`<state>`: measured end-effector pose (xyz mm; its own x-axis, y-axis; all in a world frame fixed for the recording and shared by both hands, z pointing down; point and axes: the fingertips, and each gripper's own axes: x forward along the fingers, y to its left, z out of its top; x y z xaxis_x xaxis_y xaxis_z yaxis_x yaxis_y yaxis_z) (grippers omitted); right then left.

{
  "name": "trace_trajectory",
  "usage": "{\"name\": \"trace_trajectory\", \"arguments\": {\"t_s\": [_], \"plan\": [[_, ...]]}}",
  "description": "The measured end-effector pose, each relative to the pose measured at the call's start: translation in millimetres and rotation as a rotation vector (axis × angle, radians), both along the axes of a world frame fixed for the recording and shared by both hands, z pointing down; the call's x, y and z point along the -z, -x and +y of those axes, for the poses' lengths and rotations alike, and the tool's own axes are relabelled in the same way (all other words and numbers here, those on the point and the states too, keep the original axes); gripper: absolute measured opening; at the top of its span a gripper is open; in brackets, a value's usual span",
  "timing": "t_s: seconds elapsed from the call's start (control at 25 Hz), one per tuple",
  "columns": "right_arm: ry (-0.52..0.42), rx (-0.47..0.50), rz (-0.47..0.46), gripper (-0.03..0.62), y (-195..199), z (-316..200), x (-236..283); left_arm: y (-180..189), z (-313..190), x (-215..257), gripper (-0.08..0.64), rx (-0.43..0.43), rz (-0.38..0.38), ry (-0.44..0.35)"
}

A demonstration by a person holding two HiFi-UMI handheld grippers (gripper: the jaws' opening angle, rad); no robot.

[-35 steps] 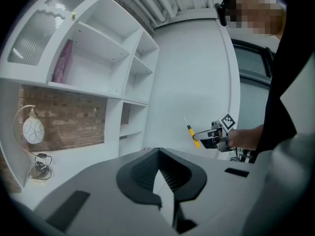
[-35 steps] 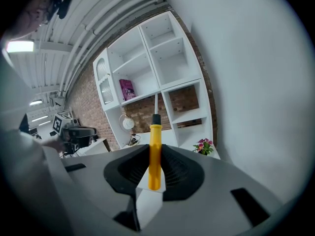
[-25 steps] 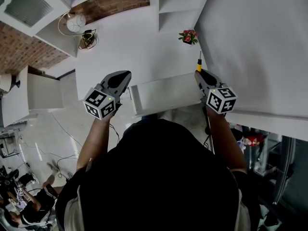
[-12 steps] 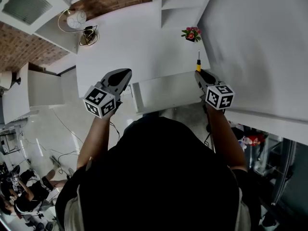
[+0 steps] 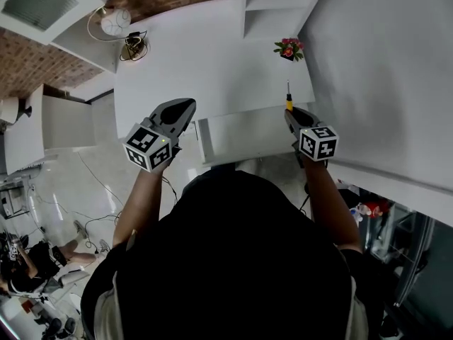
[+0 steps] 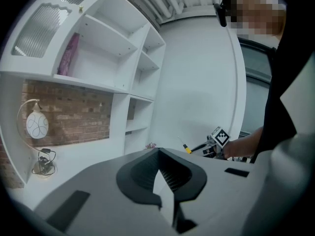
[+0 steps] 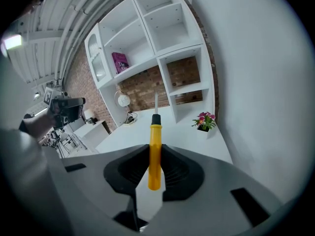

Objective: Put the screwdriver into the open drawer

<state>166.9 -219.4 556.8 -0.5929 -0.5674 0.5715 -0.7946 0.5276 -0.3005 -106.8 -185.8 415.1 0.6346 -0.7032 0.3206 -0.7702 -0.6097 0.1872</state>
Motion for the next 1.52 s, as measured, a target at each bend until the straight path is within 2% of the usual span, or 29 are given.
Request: {"name": "trace_trajectory", "arguments": {"t_s": [0.2,0.6,0.96,1.52], "plan": [[0.006,0.057,0.069,0.083,4,1,-23,4,-5,-6,0.015,0.008,0.002,0.012],[0.110,0.141,0.110,0.083,15,4,-74,9,-16,-13,0.015,0.017,0.014,0.024],[0.158,0.198,0.157,0.083,28,11,-109,29,-12,-28,0.015,0.048,0.012,0.060],[0.188,0.313,0.281,0.084,39,22,-157,42,-21,-46,0.015,0.062,0.016,0.091]]}}
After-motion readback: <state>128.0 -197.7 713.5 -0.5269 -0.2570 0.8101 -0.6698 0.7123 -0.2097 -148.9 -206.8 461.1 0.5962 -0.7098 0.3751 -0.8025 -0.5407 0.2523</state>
